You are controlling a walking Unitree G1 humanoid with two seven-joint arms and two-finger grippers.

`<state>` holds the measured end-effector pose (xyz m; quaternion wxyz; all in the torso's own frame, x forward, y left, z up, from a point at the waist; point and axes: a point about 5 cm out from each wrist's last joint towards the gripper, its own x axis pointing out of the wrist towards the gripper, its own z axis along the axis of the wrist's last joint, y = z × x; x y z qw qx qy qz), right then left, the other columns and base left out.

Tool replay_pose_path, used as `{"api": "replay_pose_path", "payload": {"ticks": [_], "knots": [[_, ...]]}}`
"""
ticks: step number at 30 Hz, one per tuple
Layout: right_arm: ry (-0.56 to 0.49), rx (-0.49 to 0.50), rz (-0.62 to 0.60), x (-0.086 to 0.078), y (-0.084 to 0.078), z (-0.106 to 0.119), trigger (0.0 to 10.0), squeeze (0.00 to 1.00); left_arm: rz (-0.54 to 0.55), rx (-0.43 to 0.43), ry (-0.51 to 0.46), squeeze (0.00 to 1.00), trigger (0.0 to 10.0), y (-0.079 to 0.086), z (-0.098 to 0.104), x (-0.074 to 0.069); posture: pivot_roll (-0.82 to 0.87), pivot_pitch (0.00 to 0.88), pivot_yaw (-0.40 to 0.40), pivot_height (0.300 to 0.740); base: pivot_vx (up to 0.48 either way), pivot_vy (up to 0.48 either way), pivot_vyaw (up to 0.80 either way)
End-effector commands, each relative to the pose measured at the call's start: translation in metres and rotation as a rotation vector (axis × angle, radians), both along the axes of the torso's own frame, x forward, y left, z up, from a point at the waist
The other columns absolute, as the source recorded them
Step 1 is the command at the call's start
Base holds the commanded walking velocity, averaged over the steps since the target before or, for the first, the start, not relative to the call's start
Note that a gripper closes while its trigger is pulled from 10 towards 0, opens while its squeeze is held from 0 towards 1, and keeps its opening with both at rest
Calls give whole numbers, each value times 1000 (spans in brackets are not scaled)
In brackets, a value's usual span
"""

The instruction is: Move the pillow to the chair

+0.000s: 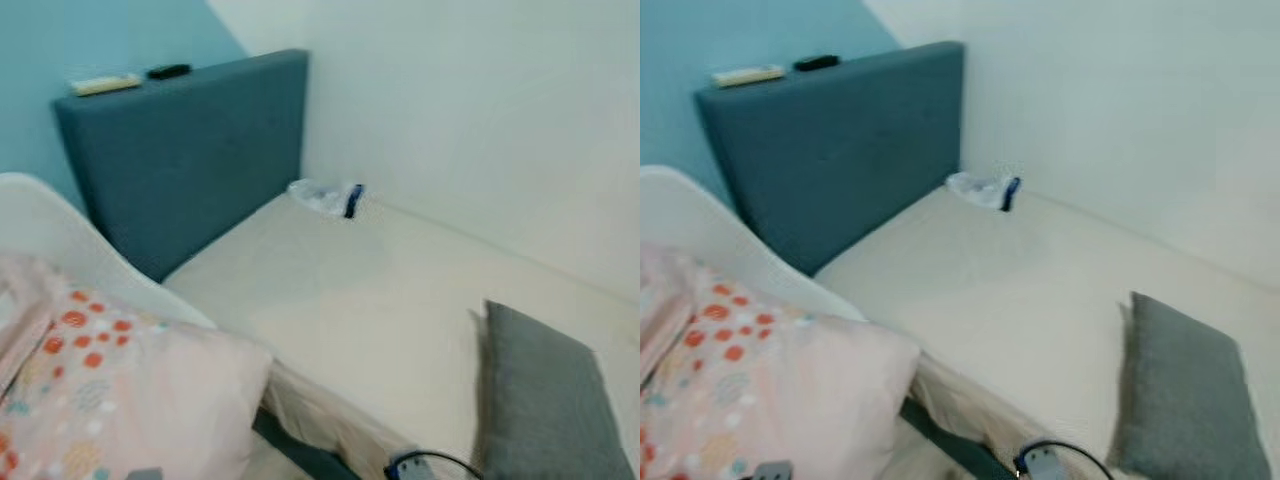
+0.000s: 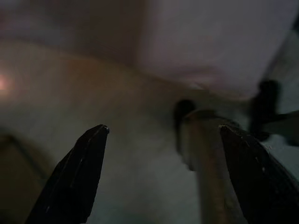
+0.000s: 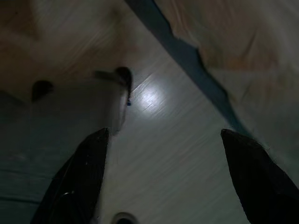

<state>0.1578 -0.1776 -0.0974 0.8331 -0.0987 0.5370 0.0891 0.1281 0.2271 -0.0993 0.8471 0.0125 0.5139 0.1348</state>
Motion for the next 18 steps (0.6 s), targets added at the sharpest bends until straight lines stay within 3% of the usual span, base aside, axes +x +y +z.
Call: {"api": "replay_pose_path", "payload": {"ticks": [1,7,11,16,18], "knots": [[14,-24,-4,-3,-8,0,10000,0,20,13,17,0,10000,0,-1,-2,57,0,-40,740,0,0,-781],[5,-57,-24,-2,-19,1,10000,0,76,61,49,0,10000,9,-1,-9,28,0,-21,740,0,0,-781],[-22,-45,-78,2,-22,4,10000,0,106,31,46,0,10000,11,0,-8,16,0,-20,740,0,0,-781],[-38,-70,-120,6,-36,8,10000,0,-114,-64,33,0,10000,-8,-2,1,2,0,-13,740,0,0,-781],[-42,-72,-127,7,-38,8,10000,0,-138,-65,36,0,10000,-10,-2,1,1,0,-13,740,0,0,-781]]}}
